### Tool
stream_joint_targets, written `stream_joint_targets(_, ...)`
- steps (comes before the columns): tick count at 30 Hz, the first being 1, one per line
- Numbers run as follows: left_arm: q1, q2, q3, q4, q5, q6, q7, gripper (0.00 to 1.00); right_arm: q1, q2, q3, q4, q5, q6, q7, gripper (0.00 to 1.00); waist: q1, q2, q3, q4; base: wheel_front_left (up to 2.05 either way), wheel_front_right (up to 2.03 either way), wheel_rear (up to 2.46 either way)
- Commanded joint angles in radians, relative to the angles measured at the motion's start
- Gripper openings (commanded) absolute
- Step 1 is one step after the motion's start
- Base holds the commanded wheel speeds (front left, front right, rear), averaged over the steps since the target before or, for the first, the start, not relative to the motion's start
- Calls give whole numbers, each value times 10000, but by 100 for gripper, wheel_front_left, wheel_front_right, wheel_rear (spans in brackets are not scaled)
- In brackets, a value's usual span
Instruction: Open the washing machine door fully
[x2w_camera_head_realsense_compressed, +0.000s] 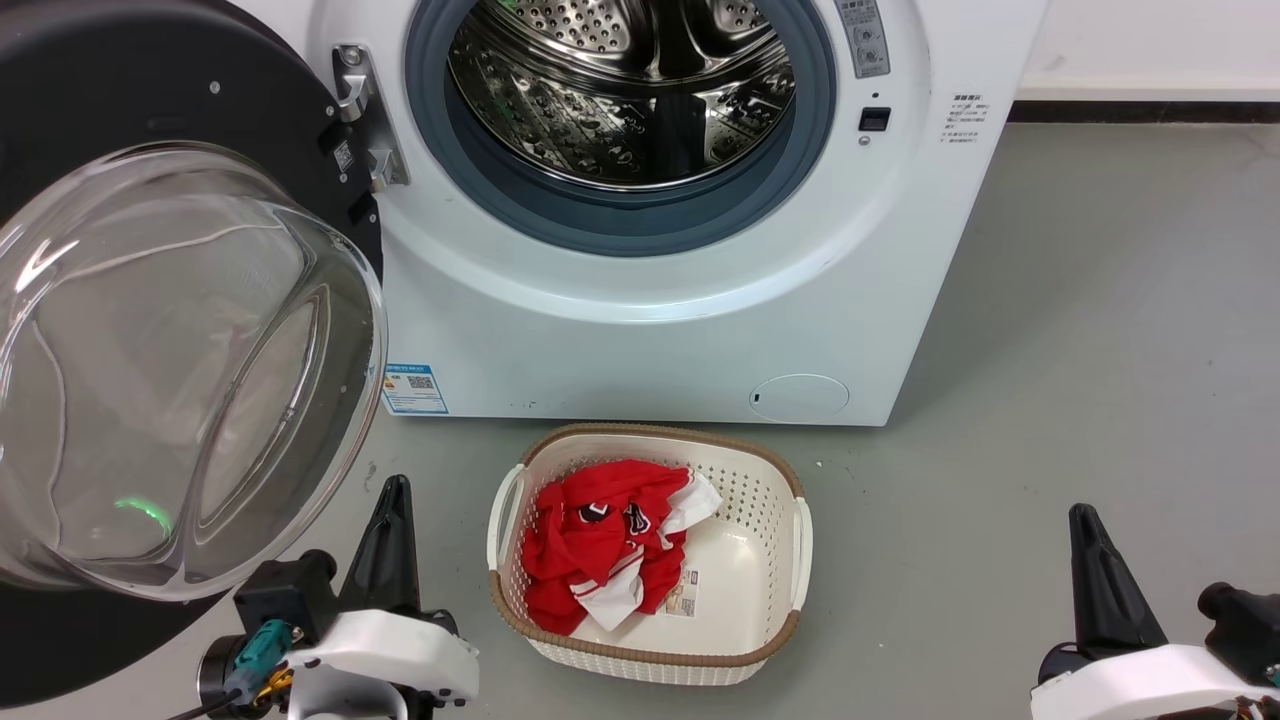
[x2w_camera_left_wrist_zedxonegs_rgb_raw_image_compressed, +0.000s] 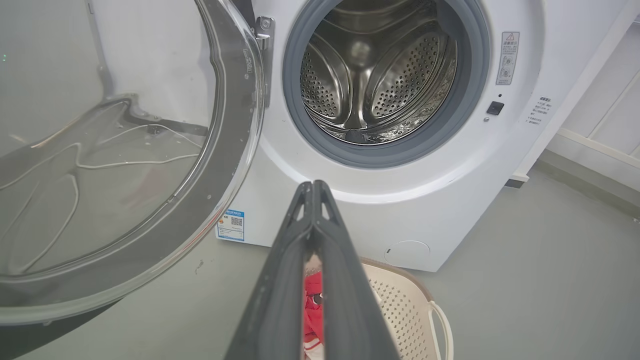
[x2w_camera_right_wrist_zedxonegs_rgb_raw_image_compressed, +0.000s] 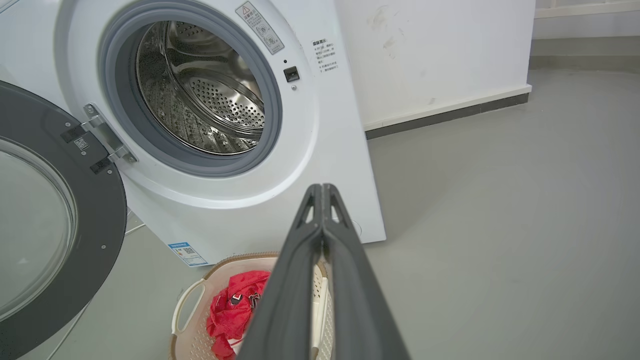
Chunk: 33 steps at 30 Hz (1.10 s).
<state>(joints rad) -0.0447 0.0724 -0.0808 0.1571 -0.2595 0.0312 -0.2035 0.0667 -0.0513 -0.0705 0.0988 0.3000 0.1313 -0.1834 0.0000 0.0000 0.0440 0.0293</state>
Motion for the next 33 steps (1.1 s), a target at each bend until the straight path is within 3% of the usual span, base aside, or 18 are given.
stream_joint_targets(1,-254,-17,126,-103,-571,-87,115,0,-300,-71,6,-74,598,-1,98,0,0,0,-7,-4,0,0,0)
stream_joint_targets(33,-437,-93,839,264,-5655,-695,1314,0,-893,-153,-32,514,5630,-2,1119,0,0,0,-119,-85,0,0,0)
